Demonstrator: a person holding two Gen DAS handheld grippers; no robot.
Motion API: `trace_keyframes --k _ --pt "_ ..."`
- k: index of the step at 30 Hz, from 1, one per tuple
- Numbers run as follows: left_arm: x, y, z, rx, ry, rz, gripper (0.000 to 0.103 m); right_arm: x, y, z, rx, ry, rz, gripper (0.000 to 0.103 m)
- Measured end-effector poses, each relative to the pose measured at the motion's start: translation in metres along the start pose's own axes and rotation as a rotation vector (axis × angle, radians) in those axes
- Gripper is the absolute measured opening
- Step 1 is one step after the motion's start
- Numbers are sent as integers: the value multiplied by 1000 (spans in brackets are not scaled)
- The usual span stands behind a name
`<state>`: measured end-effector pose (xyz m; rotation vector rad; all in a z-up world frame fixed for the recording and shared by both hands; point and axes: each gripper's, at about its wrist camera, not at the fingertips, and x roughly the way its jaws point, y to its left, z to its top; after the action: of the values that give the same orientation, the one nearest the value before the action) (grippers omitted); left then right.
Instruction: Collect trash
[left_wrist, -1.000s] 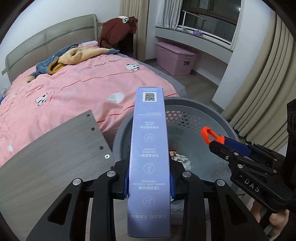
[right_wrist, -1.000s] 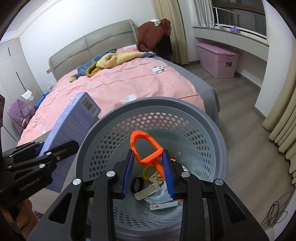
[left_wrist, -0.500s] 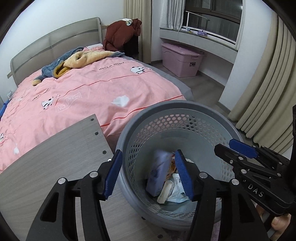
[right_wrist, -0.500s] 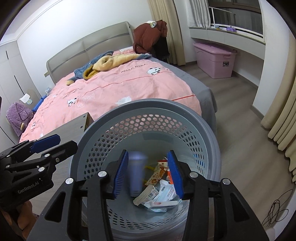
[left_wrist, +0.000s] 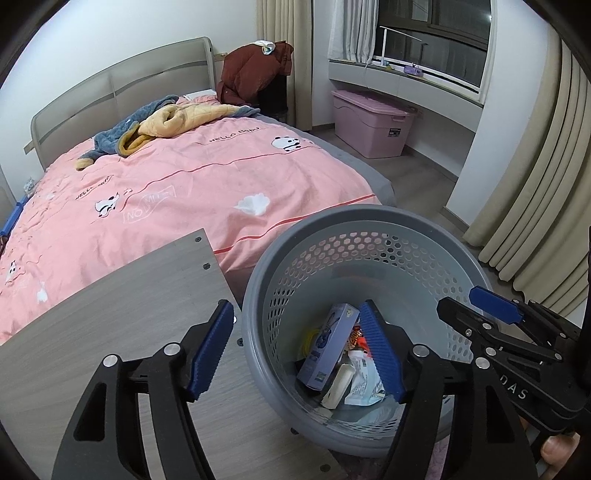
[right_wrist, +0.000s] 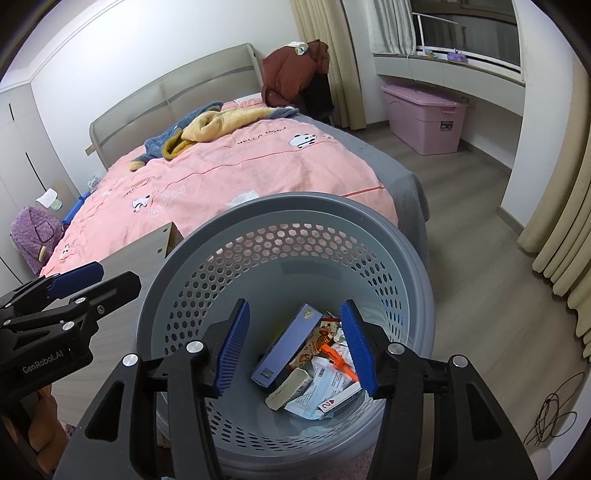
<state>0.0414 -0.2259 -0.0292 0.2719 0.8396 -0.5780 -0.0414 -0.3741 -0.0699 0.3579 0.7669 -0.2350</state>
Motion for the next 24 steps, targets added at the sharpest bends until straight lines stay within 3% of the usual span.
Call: trace_keyframes --k 7,13,17,24 --pt "-2 1 -1 -2 -2 9 70 0 0 0 -1 1 -2 53" --pt "-5 2 -1 -7 -9 17 74 -1 -1 -1 -5 -3 -5 58" --pt "-6 3 -1 -11 -12 28 76 -2 -1 -1 0 -9 -6 67" --pt "-7 6 -2 -21 -15 36 77 -3 2 -2 -3 -12 -15 72"
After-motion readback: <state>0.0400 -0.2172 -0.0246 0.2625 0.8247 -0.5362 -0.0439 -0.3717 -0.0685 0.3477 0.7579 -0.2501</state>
